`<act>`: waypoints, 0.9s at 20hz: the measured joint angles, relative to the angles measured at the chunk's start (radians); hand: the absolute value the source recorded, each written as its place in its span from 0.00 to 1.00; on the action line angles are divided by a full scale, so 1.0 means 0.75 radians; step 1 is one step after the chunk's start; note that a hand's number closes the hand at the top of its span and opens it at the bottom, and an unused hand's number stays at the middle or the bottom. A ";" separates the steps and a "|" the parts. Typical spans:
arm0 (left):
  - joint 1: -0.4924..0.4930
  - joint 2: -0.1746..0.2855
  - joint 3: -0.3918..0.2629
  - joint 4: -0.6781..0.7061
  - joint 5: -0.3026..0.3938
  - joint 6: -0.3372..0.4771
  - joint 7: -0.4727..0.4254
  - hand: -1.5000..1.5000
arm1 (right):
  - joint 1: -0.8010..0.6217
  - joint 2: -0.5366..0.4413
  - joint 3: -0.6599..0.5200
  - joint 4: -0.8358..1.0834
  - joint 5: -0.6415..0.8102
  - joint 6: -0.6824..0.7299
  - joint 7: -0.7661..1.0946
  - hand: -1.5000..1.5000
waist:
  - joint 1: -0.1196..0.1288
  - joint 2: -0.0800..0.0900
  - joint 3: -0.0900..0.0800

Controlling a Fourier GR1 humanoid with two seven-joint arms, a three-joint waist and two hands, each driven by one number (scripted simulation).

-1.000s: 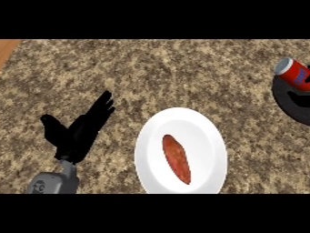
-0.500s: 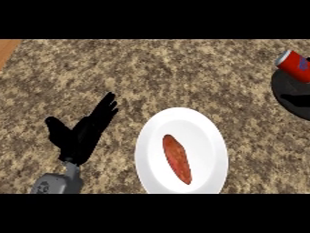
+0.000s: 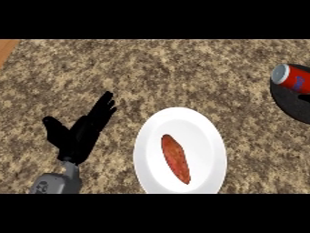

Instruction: Pick the can from the plate and place it in the pan

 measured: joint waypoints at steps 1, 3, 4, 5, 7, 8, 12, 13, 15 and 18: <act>0.002 0.000 0.003 -0.001 0.000 0.002 -0.001 0.50 | 0.020 -0.022 -0.006 0.009 -0.007 0.059 -0.012 0.00 | -0.003 0.000 0.000; -0.005 0.005 0.010 0.001 0.002 0.001 0.006 0.50 | 0.059 -0.055 -0.010 0.021 -0.014 0.168 -0.042 0.00 | -0.009 -0.001 0.001; -0.011 0.011 0.013 0.001 0.000 0.000 0.006 0.50 | 0.074 -0.074 -0.011 0.023 -0.016 0.224 -0.056 0.00 | -0.012 -0.001 0.001; -0.008 0.016 0.015 0.004 0.004 -0.008 0.005 0.50 | 0.092 -0.090 -0.013 0.025 -0.020 0.276 -0.074 0.00 | -0.014 -0.002 0.001; -0.002 0.012 0.011 0.000 0.001 -0.006 0.002 0.50 | 0.122 -0.115 -0.011 0.026 -0.021 0.366 -0.109 0.00 | -0.014 -0.004 0.001; -0.002 0.013 0.011 0.001 0.002 -0.008 0.002 0.50 | 0.134 -0.131 -0.012 0.028 -0.023 0.412 -0.120 0.00 | -0.015 -0.004 0.001; 0.013 0.015 0.020 0.004 0.005 -0.009 -0.001 0.50 | 0.197 -0.180 -0.012 0.020 -0.028 0.508 -0.126 0.00 | -0.021 -0.008 0.002; 0.018 0.017 0.022 0.001 0.007 -0.012 -0.003 0.50 | 0.214 -0.188 -0.011 0.014 -0.028 0.518 -0.129 0.00 | -0.021 -0.008 0.002; 0.021 0.016 0.021 -0.008 0.007 -0.007 0.003 0.50 | 0.236 -0.203 -0.008 0.002 -0.028 0.535 -0.128 0.00 | -0.021 -0.010 0.003; 0.020 0.017 0.027 -0.016 0.016 -0.010 0.014 0.50 | 0.285 -0.213 0.003 -0.021 -0.024 0.557 -0.147 0.00 | -0.031 -0.014 0.002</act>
